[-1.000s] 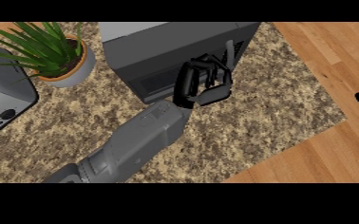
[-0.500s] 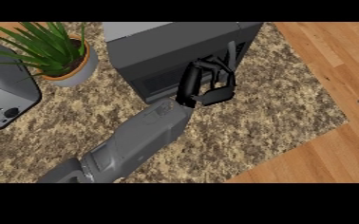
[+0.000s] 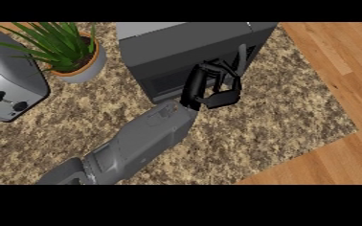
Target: Pick up the milk, place it into the microwave and close the microwave
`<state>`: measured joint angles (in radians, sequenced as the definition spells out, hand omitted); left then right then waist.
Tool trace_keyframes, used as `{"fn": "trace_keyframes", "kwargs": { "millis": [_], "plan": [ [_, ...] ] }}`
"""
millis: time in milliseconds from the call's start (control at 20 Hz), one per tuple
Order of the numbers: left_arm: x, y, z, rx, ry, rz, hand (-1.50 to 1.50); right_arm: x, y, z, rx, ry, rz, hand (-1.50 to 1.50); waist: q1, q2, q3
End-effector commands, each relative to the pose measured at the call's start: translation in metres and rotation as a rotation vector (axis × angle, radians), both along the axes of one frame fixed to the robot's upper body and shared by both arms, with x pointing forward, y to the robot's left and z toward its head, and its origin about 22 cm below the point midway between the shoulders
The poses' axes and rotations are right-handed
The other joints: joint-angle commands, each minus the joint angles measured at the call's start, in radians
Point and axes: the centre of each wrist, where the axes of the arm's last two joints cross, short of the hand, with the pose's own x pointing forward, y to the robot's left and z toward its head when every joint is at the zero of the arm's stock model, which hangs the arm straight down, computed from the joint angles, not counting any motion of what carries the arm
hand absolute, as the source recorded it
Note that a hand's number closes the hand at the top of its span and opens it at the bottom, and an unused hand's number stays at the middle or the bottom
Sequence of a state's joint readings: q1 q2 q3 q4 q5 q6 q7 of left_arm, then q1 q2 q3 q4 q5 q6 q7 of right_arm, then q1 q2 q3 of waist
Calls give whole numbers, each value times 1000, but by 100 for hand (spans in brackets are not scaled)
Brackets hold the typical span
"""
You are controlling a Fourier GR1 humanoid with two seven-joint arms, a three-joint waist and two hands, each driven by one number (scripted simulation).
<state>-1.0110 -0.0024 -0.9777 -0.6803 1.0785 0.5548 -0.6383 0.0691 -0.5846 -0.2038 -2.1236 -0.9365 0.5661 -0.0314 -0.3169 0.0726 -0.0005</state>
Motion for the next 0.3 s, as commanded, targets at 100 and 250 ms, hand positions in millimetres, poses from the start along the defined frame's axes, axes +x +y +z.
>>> {"fn": "trace_keyframes", "kwargs": {
  "millis": [100,250],
  "plan": [
    [12,37,-36,36,142,228,-150,-7,-5,3,13,4,-31,-150,44,3,-2],
    [10,37,-39,28,150,219,-150,-12,-4,3,-3,24,-28,-150,52,1,-2]
  ]
}}
